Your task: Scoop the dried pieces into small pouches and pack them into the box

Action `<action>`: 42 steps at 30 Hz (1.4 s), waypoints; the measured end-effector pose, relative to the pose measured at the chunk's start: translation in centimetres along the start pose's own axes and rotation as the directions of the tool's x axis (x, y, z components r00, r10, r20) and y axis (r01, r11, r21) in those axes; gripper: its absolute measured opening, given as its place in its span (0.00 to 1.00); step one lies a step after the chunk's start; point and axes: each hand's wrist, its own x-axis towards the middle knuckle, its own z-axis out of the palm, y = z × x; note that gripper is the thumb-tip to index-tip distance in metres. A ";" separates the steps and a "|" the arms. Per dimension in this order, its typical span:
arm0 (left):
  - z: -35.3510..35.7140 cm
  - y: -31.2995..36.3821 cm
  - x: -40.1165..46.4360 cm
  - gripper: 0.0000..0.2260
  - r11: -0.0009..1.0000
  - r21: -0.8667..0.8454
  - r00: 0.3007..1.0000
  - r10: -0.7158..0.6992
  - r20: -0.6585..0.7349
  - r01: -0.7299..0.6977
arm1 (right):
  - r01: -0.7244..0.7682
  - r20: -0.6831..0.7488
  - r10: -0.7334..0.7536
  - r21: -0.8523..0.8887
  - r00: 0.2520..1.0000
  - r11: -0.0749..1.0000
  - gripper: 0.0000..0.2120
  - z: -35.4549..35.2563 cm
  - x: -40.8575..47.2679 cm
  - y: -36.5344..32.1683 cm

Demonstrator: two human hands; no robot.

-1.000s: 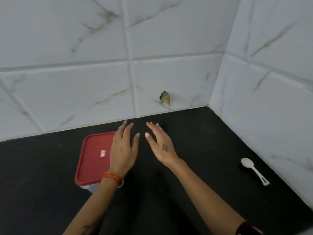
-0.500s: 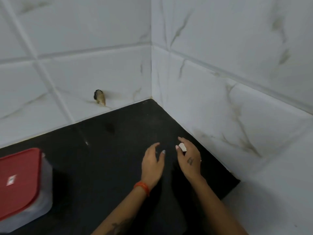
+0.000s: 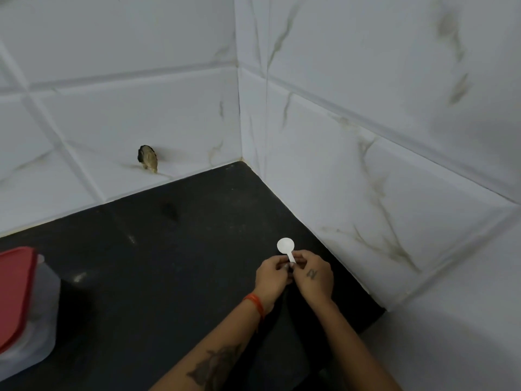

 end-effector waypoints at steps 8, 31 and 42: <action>-7.1 0.1 -1.8 0.11 0.994 0.077 0.975 0.087 -0.202 -0.073 | 0.068 0.143 -0.080 0.084 0.986 0.994 0.12 3.3 -1.1 -5.2; -28.5 -3.9 -8.0 0.14 0.940 0.333 0.791 0.146 -0.594 0.076 | 0.308 0.517 -0.309 0.091 0.799 0.947 0.14 21.4 -8.7 -19.2; -28.7 -2.0 -8.6 0.17 0.825 0.561 0.701 0.363 -0.613 0.063 | 0.506 0.392 -0.491 0.072 0.778 0.860 0.09 19.3 -8.5 -20.3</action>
